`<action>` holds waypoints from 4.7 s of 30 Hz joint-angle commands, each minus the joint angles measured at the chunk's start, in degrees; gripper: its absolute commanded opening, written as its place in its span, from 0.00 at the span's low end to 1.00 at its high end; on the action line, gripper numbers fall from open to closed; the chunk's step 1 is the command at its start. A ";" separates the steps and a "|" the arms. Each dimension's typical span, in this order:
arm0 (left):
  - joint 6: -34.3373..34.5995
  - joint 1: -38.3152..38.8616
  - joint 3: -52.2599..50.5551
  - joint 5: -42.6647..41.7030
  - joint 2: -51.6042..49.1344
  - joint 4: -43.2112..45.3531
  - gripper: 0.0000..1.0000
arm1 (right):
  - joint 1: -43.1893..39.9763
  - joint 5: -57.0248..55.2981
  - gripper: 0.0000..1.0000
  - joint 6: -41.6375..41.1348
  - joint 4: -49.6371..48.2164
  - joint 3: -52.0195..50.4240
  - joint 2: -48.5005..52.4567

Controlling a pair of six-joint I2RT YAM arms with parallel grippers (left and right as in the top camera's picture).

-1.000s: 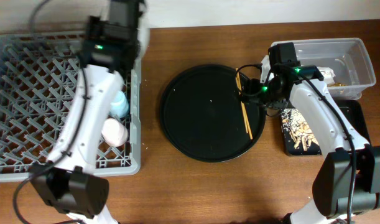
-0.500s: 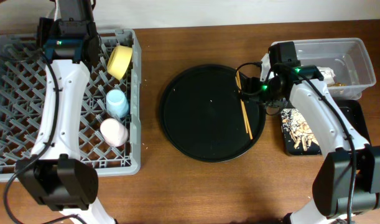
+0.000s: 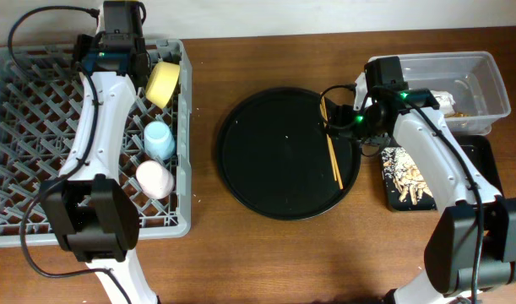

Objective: Sort waste into correct bins and load items into the dishwasher rack
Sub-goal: 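Lift the white plate and lower it into the rack slots, then reach the left gripper to the chopsticks on the black tray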

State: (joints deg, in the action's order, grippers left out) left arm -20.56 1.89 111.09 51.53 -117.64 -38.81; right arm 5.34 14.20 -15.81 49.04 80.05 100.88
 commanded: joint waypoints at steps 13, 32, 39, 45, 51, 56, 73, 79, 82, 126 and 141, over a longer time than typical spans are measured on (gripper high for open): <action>-5.25 -0.66 -1.05 2.73 -0.44 3.67 0.00 | 0.24 -0.96 0.69 0.39 0.02 0.59 0.11; -4.31 -0.20 -1.57 2.19 -4.96 5.42 0.99 | 0.24 -1.36 0.70 0.39 0.48 0.59 0.11; 0.87 2.60 -1.42 10.91 2.56 10.91 1.00 | 0.24 -1.36 0.76 0.39 0.85 0.59 0.11; 13.68 10.36 -1.42 -16.33 13.84 -1.55 1.00 | -0.50 -1.33 0.81 0.46 2.62 2.01 -1.16; 17.62 14.78 -1.44 -53.05 13.68 -8.87 1.00 | -4.28 -1.38 0.83 1.03 9.44 7.26 -7.43; 28.44 18.80 -1.46 -54.01 9.53 -12.79 0.99 | -7.82 -2.86 0.83 1.86 11.47 7.28 -11.23; 45.00 42.38 -1.49 -40.33 -14.03 4.22 1.00 | -22.99 -2.86 0.83 1.88 21.70 7.28 -18.51; 45.38 44.87 -1.49 -40.24 -16.70 5.20 0.99 | -22.99 -2.86 0.83 1.88 21.70 7.28 -18.51; 45.33 45.46 -1.49 -40.09 -18.29 5.79 0.61 | -22.99 -2.86 0.83 1.90 21.86 7.28 -18.51; 41.31 46.71 -1.33 -37.11 -18.08 7.91 0.58 | -22.99 -2.84 0.83 2.12 22.14 7.28 -18.51; 39.71 46.77 -1.29 -33.70 -15.72 9.57 0.58 | -22.99 -2.86 0.83 2.12 21.94 7.28 -18.38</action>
State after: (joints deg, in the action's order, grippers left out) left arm 20.34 48.53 110.08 16.60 -137.03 -29.69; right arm -17.65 11.64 -14.31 70.94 86.83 82.83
